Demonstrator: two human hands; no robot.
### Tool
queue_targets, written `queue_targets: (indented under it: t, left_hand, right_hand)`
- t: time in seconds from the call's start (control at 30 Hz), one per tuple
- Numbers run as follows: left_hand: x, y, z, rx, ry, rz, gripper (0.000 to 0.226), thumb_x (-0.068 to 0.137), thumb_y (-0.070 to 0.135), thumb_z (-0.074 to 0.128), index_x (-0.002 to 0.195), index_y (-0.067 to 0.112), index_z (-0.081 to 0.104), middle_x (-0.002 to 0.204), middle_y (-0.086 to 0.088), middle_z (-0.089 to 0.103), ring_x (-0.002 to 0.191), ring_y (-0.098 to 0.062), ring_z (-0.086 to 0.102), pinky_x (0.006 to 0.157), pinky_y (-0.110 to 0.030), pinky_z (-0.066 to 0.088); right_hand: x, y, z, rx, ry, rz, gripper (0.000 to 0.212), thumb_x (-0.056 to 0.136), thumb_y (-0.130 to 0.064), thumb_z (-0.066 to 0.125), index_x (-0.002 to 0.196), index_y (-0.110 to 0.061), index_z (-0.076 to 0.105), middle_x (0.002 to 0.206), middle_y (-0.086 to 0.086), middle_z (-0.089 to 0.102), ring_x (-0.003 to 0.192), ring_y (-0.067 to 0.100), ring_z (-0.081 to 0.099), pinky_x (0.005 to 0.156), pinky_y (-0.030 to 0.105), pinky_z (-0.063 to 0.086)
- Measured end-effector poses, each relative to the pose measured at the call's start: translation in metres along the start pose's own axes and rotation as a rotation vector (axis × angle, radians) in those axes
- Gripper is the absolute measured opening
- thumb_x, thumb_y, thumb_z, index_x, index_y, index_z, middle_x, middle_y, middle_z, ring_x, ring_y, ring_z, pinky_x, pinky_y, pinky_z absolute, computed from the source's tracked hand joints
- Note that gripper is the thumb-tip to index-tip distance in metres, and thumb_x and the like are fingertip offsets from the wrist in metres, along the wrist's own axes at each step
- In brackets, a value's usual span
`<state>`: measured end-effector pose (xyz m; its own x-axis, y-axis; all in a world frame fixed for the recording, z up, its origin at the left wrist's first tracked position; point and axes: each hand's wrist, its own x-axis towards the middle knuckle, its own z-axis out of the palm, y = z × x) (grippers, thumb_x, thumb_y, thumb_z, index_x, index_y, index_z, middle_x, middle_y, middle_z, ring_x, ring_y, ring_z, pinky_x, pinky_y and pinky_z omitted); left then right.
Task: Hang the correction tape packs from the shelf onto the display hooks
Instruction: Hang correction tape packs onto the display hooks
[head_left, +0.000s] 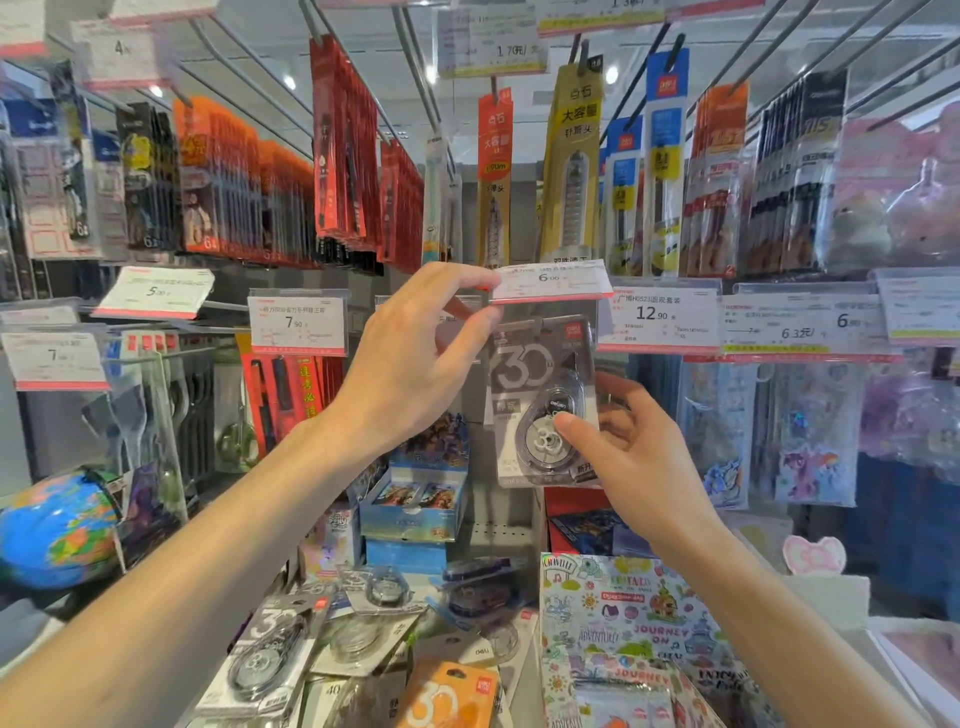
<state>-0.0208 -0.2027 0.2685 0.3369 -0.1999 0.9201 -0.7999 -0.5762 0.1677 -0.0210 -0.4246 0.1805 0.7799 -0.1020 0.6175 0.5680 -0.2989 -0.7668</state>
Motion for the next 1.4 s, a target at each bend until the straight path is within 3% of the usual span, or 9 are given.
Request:
queue_targets:
  t: [0.17,0.33,0.43,0.57,0.67,0.73,0.9,1.17,1.4]
  left_hand:
    - [-0.042,-0.010,0.018,-0.087,0.079,-0.163,0.021,0.099,0.023,0.066,0.120,0.027,0.064,0.109,0.017,0.066,0.096,0.002,0.064,0.075,-0.014,0.052]
    - [-0.074,-0.028,0.062,-0.168,0.010,-0.335,0.037,0.099,0.033,0.064,0.134,0.040,0.053,0.106,0.022,0.066,0.098,0.006,0.063,0.078,-0.013,0.053]
    - [-0.070,-0.041,0.086,-0.223,-0.040,-0.412,0.055,0.101,0.040,0.061,0.148,0.050,0.034,0.113,0.028,0.060,0.098,0.008,0.062,0.078,-0.013,0.053]
    - [-0.059,-0.064,0.110,-0.204,-0.076,-0.470,0.067,0.103,0.035,0.058,0.156,0.052,0.021,0.101,0.017,0.067,0.080,-0.005,0.066,0.068,-0.025,0.051]
    - [-0.049,-0.077,0.124,-0.225,-0.108,-0.524,0.068,0.104,0.030,0.058,0.158,0.050,0.021,0.124,-0.005,0.068,0.107,-0.026,0.067,0.088,-0.043,0.057]
    - [-0.044,-0.084,0.131,-0.259,-0.136,-0.565,0.067,0.103,0.029,0.059,0.159,0.045,0.025,0.150,-0.006,0.052,0.130,-0.031,0.057,0.106,-0.052,0.049]
    - [-0.038,-0.092,0.139,-0.275,-0.149,-0.584,0.063,0.104,0.034,0.058,0.159,0.039,0.028,0.164,0.004,0.037,0.154,-0.024,0.030,0.121,-0.051,0.034]
    - [-0.054,-0.077,0.115,-0.279,-0.080,-0.610,0.028,0.100,0.034,0.063,0.124,0.044,0.051,0.128,0.007,0.062,0.103,-0.001,0.063,0.086,-0.032,0.056]
    - [-0.080,-0.026,0.062,-0.402,0.010,-0.632,0.012,0.099,0.026,0.066,0.108,0.033,0.063,0.105,0.008,0.070,0.097,-0.017,0.069,0.091,-0.046,0.057]
  right_hand:
    - [0.000,0.011,0.007,-0.069,0.057,-0.051,0.062,0.095,-0.049,0.069,0.147,-0.054,0.036,0.111,-0.027,0.066,0.081,-0.004,0.070,0.068,0.004,0.050]
    - [0.011,0.027,0.018,-0.123,0.068,-0.043,0.064,0.098,-0.050,0.063,0.155,-0.049,0.035,0.070,-0.026,0.065,0.062,-0.003,0.060,0.057,0.012,0.048]
    - [0.025,0.037,0.023,-0.143,0.065,-0.028,0.065,0.100,-0.045,0.062,0.159,-0.044,0.032,0.109,-0.023,0.074,0.087,0.001,0.072,0.065,0.015,0.053]
    - [0.047,0.051,0.026,-0.132,0.030,0.059,0.066,0.101,-0.039,0.064,0.158,-0.047,0.030,0.103,-0.052,0.062,0.111,-0.007,0.065,0.081,0.016,0.050]
    - [0.065,0.058,0.030,-0.111,-0.005,0.112,0.066,0.100,-0.041,0.066,0.156,-0.051,0.031,0.145,-0.024,0.056,0.126,0.013,0.063,0.086,0.019,0.048]
    - [0.076,0.063,0.034,-0.116,-0.023,0.126,0.064,0.103,-0.030,0.065,0.155,-0.047,0.032,0.145,-0.011,0.060,0.123,0.020,0.066,0.083,0.018,0.055]
    - [0.086,0.071,0.034,-0.243,-0.065,0.128,0.076,0.103,-0.032,0.062,0.165,-0.034,0.018,0.120,0.018,0.074,0.104,0.031,0.074,0.095,0.055,0.058]
    - [0.058,0.050,0.010,-0.124,-0.087,0.170,0.044,0.101,-0.031,0.067,0.143,-0.026,0.058,0.124,-0.011,0.069,0.106,-0.002,0.065,0.071,0.004,0.049]
    - [0.002,0.012,-0.016,0.061,-0.025,0.145,0.012,0.100,-0.027,0.068,0.111,-0.030,0.069,0.094,-0.006,0.081,0.082,0.007,0.078,0.075,0.024,0.062]
